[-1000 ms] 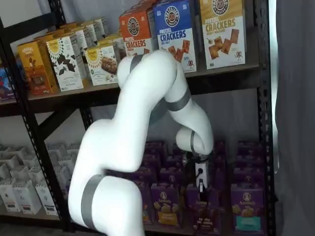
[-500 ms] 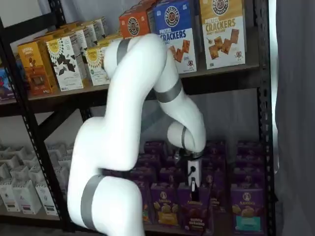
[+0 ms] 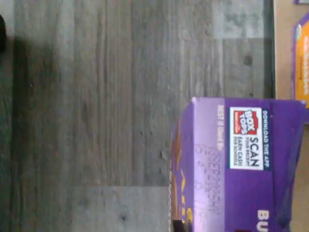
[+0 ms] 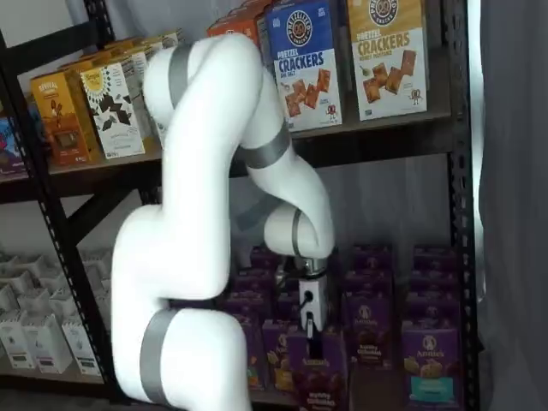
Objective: Pick up the purple box with a brown patch in the center, on the bottom shelf, the fifth box from the left
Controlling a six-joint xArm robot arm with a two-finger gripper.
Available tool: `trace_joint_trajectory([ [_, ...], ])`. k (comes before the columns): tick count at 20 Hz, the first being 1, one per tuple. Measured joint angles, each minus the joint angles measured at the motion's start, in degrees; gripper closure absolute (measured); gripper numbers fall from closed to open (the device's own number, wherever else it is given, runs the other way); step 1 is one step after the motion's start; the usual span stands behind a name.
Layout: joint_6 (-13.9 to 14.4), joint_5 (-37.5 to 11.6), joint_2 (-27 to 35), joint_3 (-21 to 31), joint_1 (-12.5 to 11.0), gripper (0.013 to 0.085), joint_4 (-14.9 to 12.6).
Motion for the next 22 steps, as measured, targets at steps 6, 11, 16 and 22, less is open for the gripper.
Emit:
trace_joint_trajectory([
  [6,-0.1,1.0,-7.8,7.3,2.6,0.0650,3.0],
  [11,-1.0,2.0,-15.3,13.4,4.8,0.0650,6.5],
  [16,-1.7,2.2,-23.0,18.8,6.9,0.0650,9.8],
  [22,3.2,6.5,-36.4,25.0,9.9,0.0650,8.8],
])
